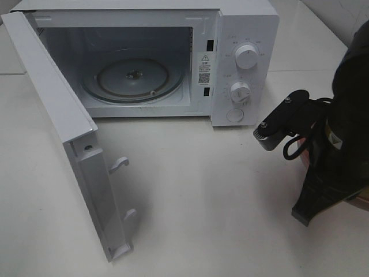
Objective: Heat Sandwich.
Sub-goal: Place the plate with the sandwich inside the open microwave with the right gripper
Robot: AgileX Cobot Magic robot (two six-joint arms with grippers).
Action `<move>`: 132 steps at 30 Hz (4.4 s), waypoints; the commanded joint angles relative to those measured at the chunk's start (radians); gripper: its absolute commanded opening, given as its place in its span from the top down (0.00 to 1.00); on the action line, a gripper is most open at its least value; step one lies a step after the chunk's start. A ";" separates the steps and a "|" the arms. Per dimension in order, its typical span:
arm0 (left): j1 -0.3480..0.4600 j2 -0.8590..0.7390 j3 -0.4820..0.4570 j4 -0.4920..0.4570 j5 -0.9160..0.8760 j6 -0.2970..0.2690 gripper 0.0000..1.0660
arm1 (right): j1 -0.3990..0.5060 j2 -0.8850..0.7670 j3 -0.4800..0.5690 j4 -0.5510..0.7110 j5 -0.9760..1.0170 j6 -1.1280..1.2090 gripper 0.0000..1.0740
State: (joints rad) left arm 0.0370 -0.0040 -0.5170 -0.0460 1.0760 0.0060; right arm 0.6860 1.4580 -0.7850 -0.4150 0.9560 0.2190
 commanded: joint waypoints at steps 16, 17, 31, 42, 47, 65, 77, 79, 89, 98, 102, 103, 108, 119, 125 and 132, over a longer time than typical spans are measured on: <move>0.000 -0.019 0.000 -0.004 -0.010 -0.006 0.08 | 0.121 -0.120 0.002 0.035 0.059 -0.305 0.99; 0.000 -0.019 0.000 -0.004 -0.010 -0.006 0.08 | 0.121 -0.122 0.002 0.041 0.059 -0.328 0.99; 0.000 -0.019 0.000 -0.004 -0.010 -0.006 0.08 | 0.121 -0.130 0.001 0.071 -0.012 -0.606 0.99; 0.000 -0.019 0.000 -0.004 -0.010 -0.006 0.08 | 0.121 -0.130 0.001 0.140 -0.115 -0.919 0.98; 0.000 -0.019 0.000 -0.004 -0.010 -0.006 0.08 | 0.121 -0.130 0.001 0.160 -0.169 -1.071 0.98; 0.000 -0.019 0.000 -0.004 -0.010 -0.006 0.08 | 0.121 -0.130 0.001 0.172 -0.271 -1.261 0.98; 0.000 -0.019 0.000 -0.004 -0.010 -0.006 0.08 | 0.118 -0.125 0.001 0.239 -0.275 -1.531 1.00; 0.000 -0.019 0.000 -0.004 -0.010 -0.006 0.08 | 0.118 -0.120 0.000 0.239 -0.276 -1.537 1.00; 0.000 -0.019 0.000 -0.004 -0.010 -0.006 0.08 | 0.118 -0.068 -0.001 0.243 -0.305 -1.583 1.00; 0.000 -0.019 0.000 -0.004 -0.010 -0.006 0.08 | 0.061 -0.068 -0.001 0.301 -0.333 -1.655 1.00; 0.000 -0.019 0.000 -0.004 -0.010 -0.006 0.08 | 0.049 -0.066 -0.001 0.322 -0.338 -1.689 1.00; 0.000 -0.019 0.000 -0.004 -0.010 -0.006 0.08 | 0.049 -0.060 -0.003 0.322 -0.339 -1.689 1.00; 0.000 -0.019 0.000 -0.004 -0.010 -0.006 0.08 | 0.049 0.026 -0.070 0.340 -0.331 -1.689 1.00; 0.000 -0.019 0.000 -0.004 -0.010 -0.006 0.08 | 0.048 0.189 -0.243 0.350 -0.298 -1.716 1.00; 0.000 -0.019 0.000 -0.004 -0.010 -0.006 0.08 | 0.048 0.257 -0.317 0.356 -0.273 -1.719 1.00; 0.000 -0.019 0.000 -0.004 -0.010 -0.006 0.08 | 0.048 0.363 -0.448 0.360 -0.220 -1.718 1.00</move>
State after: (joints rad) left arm 0.0370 -0.0040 -0.5170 -0.0460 1.0760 0.0060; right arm 0.7410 1.7990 -1.1870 -0.0640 0.7280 -1.4880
